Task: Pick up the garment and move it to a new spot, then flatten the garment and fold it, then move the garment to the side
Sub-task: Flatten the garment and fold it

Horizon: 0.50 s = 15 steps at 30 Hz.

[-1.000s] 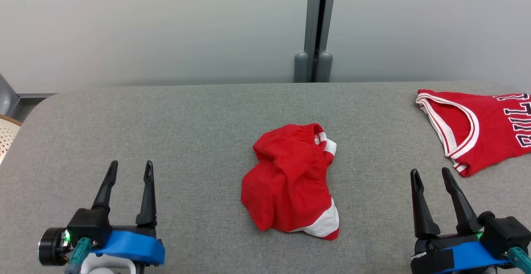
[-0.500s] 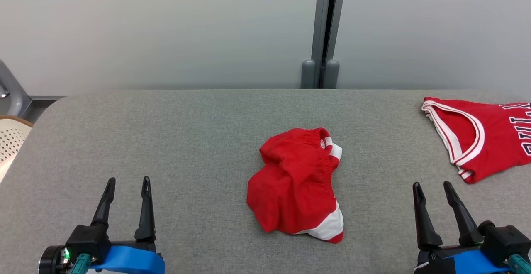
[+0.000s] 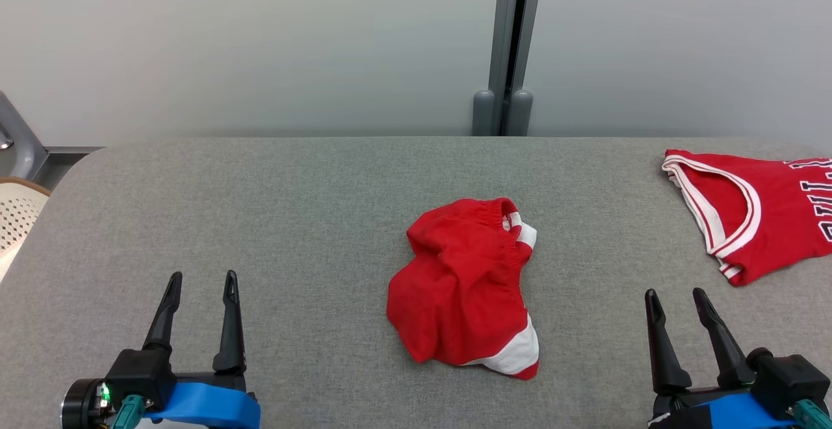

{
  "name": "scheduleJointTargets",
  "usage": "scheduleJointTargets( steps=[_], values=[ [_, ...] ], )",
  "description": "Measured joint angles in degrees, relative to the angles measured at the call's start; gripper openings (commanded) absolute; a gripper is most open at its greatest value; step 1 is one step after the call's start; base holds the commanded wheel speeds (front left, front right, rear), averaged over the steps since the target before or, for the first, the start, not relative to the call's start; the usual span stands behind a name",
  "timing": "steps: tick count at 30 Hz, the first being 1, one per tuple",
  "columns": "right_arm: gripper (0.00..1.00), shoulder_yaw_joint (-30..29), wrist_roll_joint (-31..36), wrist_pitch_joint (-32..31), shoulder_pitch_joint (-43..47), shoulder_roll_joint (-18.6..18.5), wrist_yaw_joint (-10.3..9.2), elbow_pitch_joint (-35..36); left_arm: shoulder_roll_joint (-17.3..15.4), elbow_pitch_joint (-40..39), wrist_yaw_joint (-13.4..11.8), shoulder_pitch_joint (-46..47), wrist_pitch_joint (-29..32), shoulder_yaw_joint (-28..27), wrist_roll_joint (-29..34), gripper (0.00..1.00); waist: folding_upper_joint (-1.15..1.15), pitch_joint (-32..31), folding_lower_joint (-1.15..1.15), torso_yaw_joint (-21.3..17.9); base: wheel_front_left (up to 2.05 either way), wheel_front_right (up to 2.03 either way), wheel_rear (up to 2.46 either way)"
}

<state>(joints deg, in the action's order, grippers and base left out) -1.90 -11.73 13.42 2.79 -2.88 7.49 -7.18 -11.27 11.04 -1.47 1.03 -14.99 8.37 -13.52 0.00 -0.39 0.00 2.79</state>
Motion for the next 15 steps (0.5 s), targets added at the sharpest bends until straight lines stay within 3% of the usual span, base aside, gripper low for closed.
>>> scheduleJointTargets(
  steps=[15],
  values=[
    [1.0,0.0,0.0,-0.2,0.0,0.0,0.0,-0.4,0.5,0.0,0.1,0.0,0.0,-0.4,0.6,1.0,0.0,0.3,0.0,-0.1,0.0,0.0,0.0]
  ],
)
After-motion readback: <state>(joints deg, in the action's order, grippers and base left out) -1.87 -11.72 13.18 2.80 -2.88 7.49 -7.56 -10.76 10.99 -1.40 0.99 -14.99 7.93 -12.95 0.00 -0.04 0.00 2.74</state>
